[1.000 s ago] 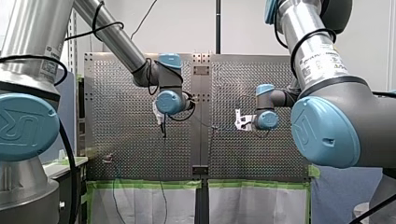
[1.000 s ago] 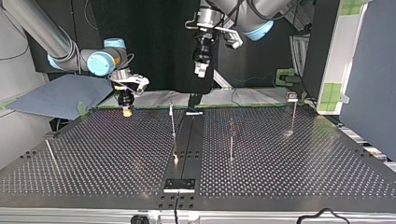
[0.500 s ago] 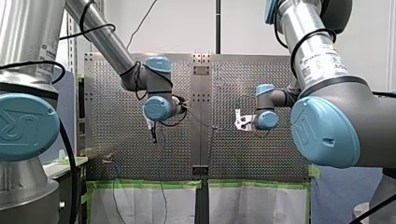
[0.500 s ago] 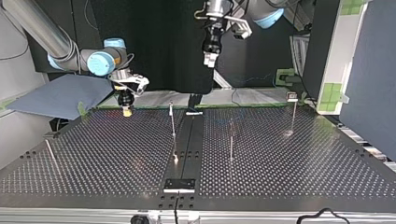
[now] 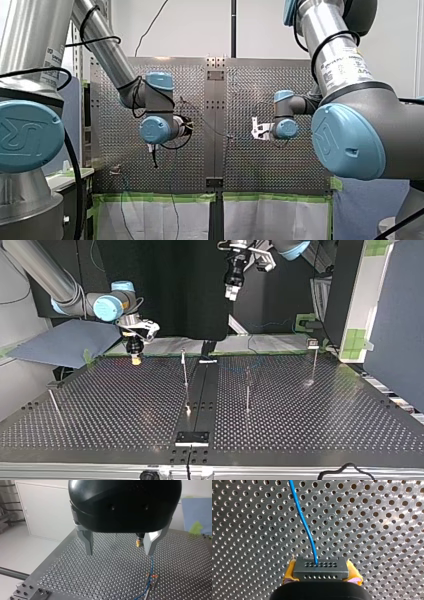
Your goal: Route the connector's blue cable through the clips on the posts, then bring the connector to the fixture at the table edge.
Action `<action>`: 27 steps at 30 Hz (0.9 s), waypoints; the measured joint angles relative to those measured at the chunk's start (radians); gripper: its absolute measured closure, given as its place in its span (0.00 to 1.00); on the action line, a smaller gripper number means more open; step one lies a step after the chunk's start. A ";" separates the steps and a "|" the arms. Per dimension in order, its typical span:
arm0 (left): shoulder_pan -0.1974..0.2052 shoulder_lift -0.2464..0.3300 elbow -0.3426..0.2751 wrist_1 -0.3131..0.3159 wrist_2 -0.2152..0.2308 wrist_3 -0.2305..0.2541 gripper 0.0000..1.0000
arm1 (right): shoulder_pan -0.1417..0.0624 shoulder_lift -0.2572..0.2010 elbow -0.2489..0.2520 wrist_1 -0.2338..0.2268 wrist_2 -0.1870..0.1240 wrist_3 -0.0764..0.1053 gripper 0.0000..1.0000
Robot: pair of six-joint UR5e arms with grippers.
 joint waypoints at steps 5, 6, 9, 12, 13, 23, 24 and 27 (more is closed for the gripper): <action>0.000 -0.001 -0.038 0.017 0.000 0.003 0.00 | 0.000 0.000 0.000 0.000 0.000 0.000 1.00; 0.000 -0.001 -0.041 0.019 0.000 0.003 0.00 | 0.000 0.000 0.000 0.000 0.000 0.000 1.00; 0.000 -0.001 -0.046 0.021 0.000 0.004 0.00 | 0.000 0.000 0.000 0.000 0.000 0.000 1.00; 0.000 -0.001 -0.047 0.021 0.000 0.004 0.00 | 0.000 0.000 0.000 0.000 0.000 0.000 1.00; 0.000 -0.001 -0.047 0.021 0.000 0.004 0.00 | 0.000 0.000 0.000 0.000 0.000 0.000 1.00; 0.000 -0.001 -0.048 0.021 0.000 0.004 0.00 | 0.000 0.000 0.000 0.000 0.000 0.000 1.00; 0.000 -0.001 -0.048 0.021 0.000 0.004 0.00 | 0.000 0.000 0.000 0.000 0.000 0.000 1.00; 0.000 -0.001 -0.048 0.021 0.000 0.004 0.00 | 0.000 0.000 0.000 0.000 0.000 0.000 1.00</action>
